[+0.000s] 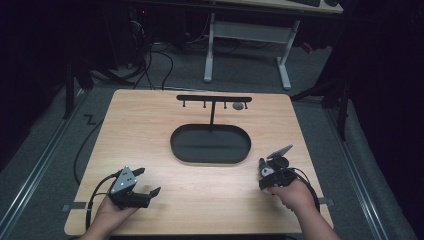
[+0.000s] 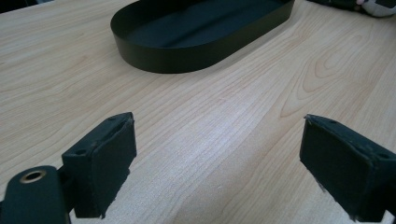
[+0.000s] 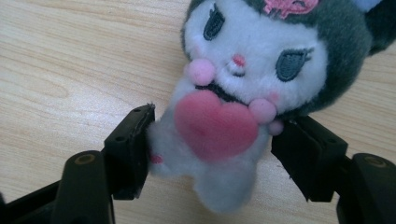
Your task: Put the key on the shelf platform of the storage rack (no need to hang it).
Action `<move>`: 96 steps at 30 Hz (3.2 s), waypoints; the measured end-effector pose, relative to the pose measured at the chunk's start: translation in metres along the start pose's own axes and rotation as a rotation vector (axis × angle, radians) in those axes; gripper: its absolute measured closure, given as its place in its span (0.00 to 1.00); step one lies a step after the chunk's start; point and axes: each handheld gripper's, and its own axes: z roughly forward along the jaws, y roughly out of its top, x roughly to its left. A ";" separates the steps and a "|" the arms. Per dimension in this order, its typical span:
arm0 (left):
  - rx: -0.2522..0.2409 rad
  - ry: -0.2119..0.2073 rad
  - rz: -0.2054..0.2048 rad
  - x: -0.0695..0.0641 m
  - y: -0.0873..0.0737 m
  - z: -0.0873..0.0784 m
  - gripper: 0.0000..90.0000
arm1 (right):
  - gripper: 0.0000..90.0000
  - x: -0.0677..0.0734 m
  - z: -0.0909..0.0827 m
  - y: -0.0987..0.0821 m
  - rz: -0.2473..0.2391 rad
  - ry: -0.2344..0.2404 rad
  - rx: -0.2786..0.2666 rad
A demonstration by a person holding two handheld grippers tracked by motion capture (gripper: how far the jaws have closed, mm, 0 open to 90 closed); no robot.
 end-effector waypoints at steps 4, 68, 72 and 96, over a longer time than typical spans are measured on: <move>0.000 0.001 0.001 0.000 0.000 0.000 0.13 | 0.44 0.002 -0.004 -0.001 -0.014 -0.015 -0.019; -0.014 0.019 -0.014 0.005 0.001 -0.003 0.13 | 0.54 0.053 -0.061 0.030 -0.289 -0.051 -0.184; -0.015 0.028 -0.020 0.005 -0.001 -0.004 0.13 | 0.54 0.055 -0.063 0.033 -0.295 -0.053 -0.190; -0.025 0.049 0.003 0.002 0.005 -0.001 0.10 | 0.54 0.067 -0.065 0.054 -0.296 -0.032 -0.235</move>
